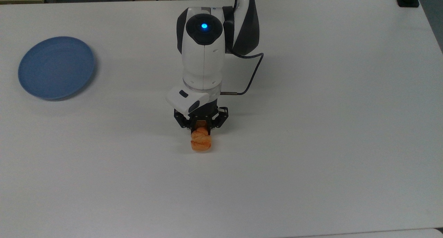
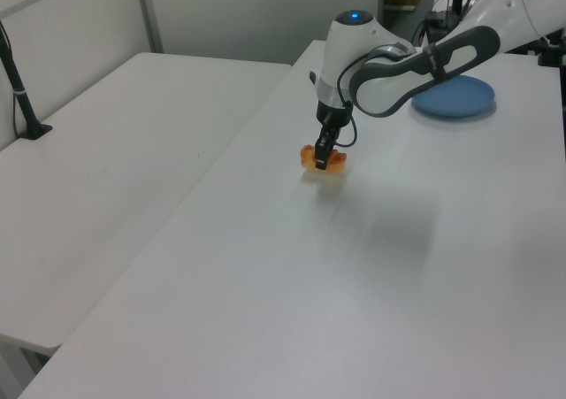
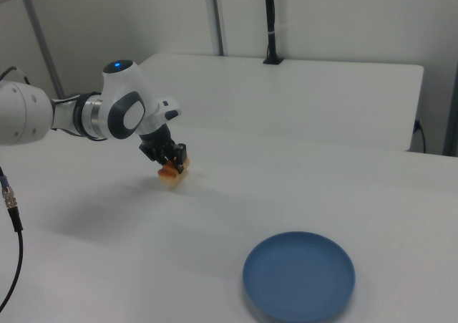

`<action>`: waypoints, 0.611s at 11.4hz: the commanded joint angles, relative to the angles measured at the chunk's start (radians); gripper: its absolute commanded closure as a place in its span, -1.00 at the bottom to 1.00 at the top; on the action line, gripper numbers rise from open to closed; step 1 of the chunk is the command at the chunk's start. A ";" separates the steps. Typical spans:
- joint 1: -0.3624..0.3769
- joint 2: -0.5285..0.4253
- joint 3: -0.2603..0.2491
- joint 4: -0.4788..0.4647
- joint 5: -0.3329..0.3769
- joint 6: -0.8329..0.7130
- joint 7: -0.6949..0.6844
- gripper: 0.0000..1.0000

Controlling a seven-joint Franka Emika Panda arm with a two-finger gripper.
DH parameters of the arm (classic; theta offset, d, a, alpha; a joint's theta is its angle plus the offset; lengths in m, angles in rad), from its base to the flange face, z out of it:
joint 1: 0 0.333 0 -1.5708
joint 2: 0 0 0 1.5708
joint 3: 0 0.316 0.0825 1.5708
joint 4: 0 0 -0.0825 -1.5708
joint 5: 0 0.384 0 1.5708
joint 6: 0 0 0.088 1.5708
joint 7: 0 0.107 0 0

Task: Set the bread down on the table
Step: 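Carry the bread roll away from the plate and lower it to the table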

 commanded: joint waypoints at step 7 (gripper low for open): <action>0.021 0.036 0.013 0.016 -0.092 0.039 0.067 -1.00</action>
